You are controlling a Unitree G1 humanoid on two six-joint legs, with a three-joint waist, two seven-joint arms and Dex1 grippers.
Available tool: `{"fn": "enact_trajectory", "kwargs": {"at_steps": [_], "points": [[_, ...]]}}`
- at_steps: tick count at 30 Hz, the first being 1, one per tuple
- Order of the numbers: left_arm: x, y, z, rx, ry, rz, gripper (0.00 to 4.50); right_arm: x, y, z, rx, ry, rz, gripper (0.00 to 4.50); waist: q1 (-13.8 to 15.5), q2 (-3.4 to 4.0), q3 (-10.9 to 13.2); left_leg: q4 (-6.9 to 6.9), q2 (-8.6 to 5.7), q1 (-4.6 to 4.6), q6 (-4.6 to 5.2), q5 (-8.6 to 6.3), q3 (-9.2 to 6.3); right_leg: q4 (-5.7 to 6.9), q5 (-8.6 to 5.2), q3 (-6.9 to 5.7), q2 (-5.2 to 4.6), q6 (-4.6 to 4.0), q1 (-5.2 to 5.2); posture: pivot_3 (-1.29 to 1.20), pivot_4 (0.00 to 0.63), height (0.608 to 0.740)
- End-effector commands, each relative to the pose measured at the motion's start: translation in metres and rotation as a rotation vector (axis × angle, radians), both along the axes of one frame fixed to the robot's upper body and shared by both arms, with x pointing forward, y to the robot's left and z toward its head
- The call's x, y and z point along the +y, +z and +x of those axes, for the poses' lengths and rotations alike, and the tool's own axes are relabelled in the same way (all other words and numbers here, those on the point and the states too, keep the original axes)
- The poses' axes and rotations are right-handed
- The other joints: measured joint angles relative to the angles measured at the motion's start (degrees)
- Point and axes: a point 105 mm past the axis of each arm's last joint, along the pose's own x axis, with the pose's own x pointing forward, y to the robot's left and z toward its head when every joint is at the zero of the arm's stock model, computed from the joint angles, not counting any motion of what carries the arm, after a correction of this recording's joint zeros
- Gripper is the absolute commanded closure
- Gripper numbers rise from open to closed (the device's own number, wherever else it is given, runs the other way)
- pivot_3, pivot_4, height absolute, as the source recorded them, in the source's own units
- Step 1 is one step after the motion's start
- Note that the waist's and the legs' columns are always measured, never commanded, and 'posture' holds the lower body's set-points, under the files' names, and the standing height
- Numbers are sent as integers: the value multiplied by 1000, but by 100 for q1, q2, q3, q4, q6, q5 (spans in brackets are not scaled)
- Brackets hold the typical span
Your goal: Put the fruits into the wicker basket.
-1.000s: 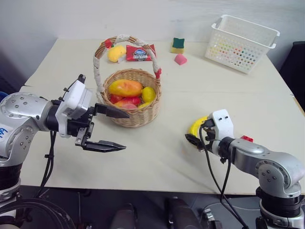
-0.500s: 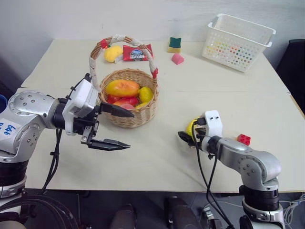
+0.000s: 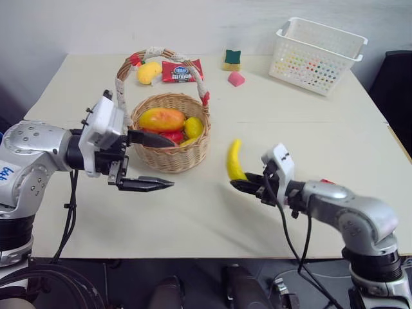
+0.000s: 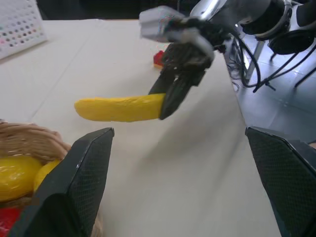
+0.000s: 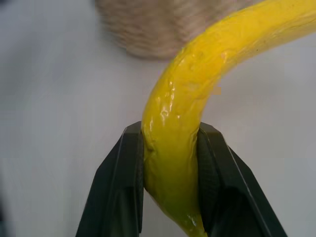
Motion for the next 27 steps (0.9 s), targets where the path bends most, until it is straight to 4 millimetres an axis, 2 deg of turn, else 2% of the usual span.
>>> {"fn": "enact_trajectory", "kwargs": {"at_steps": [1,6,8,10,14,16,18,22,25,27], "points": [[19,21,1,-37,86,-62,0,26,43,-12,-61,203,79,3544,11,0,0,-1,2,3,0,0,-2,2,0,-1,0,0,0,0,150,740],[33,30,0,-55,151,-88,0,61,64,-2,-45,318,100,3544,22,-1,-1,-5,1,-6,-9,3,-15,-3,-2,-13,-10,-3,0,0,150,740],[37,31,-1,-65,171,-92,0,82,66,13,-51,315,81,3544,12,-1,-1,-4,-5,-12,-25,12,-12,-1,-1,-12,-17,-3,-4,0,150,740],[36,31,-3,-70,176,-92,0,99,63,39,-81,252,33,3544,-3,-1,-1,-2,-8,-14,-29,14,-10,0,-1,-12,-18,-3,-6,0,150,740],[32,28,-8,-73,175,-92,0,116,60,77,-134,149,-9,3544,-28,-1,-1,-6,-7,-17,-33,14,-10,1,-1,-14,-17,-3,-7,0,150,740],[31,25,-10,-70,179,-93,0,124,69,84,-130,148,34,2806,-52,-2,-1,-3,-7,-27,-35,14,-11,0,-1,-16,-19,-2,-13,0,150,740],[31,24,-11,-67,185,-95,0,129,75,82,-132,176,59,2239,-87,-2,-1,-3,-8,-36,-35,14,-10,-1,0,-16,-23,-1,-21,0,150,740],[30,22,-11,-63,189,-99,0,126,92,63,-161,272,121,851,-146,-3,-2,8,-8,-82,-40,16,-14,9,1,-22,-25,1,-69,0,150,740],[28,22,-10,-61,183,-101,0,100,106,48,-177,282,183,851,-133,-3,-2,8,-7,-98,-47,20,-15,21,1,-25,-24,1,-92,0,150,740],[27,23,-8,-62,183,-102,0,84,106,45,-201,242,180,851,-125,-3,-2,9,-7,-98,-47,21,-19,23,1,-28,-25,1,-91,0,150,740]]}}
